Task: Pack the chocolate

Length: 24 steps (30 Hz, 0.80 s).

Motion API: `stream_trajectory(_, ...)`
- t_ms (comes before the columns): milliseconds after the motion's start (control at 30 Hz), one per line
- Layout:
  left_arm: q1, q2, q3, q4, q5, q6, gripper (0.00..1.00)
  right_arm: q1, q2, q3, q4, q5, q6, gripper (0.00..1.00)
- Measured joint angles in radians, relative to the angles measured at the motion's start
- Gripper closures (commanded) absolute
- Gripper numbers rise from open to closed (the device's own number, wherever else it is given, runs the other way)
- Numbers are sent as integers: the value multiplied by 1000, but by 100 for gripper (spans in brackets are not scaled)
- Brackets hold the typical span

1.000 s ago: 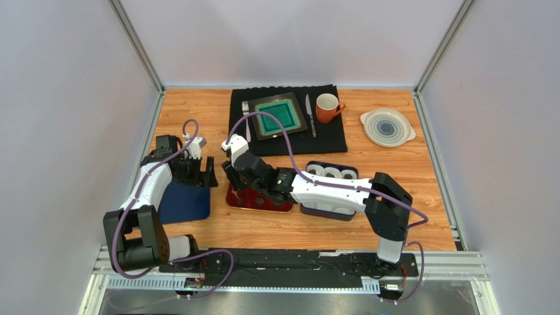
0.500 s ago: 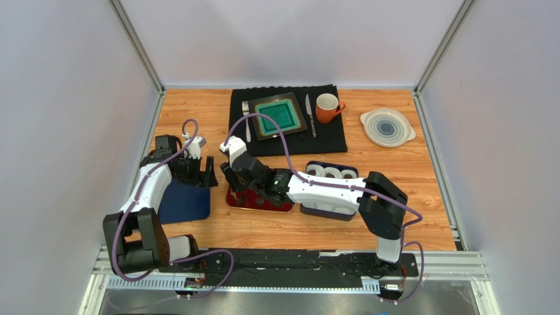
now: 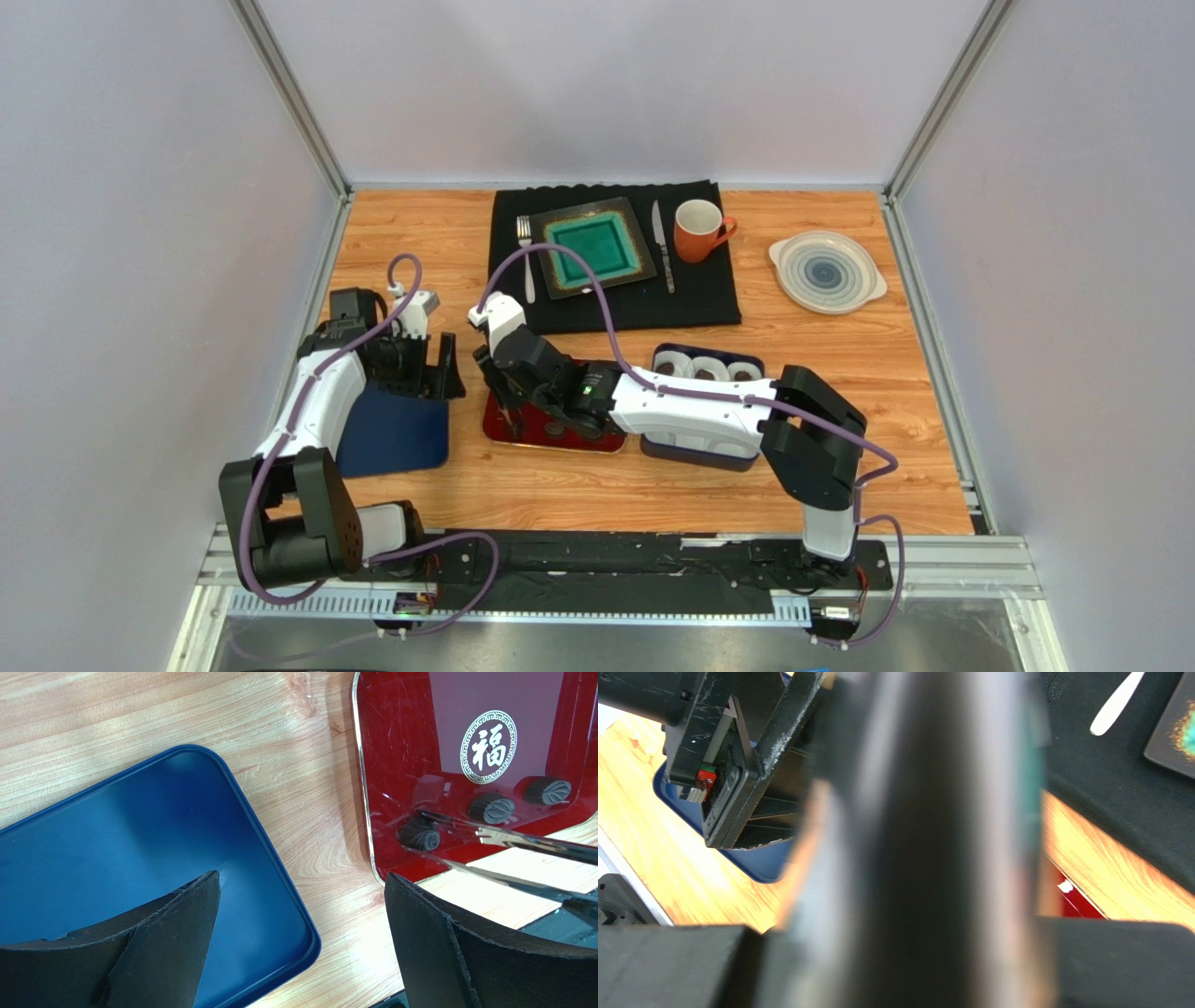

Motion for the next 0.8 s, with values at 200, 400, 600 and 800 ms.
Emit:
stream_trajectory(200, 5, -1, 0, -8, 0, 3, 4, -6, -47, -16, -26, 33, -24, 73)
stream_trajectory(400, 9, -5, 10, -19, 0, 8, 4, -45, -272, -137, -39, 83, -41, 74)
stream_trajectory(600, 11, -6, 19, -22, 1, 11, 4, -86, -563, -279, -84, 177, -50, 73)
stream_trajectory(800, 11, -6, 19, -22, 5, 11, 4, -98, -788, -412, -171, 262, -42, 73)
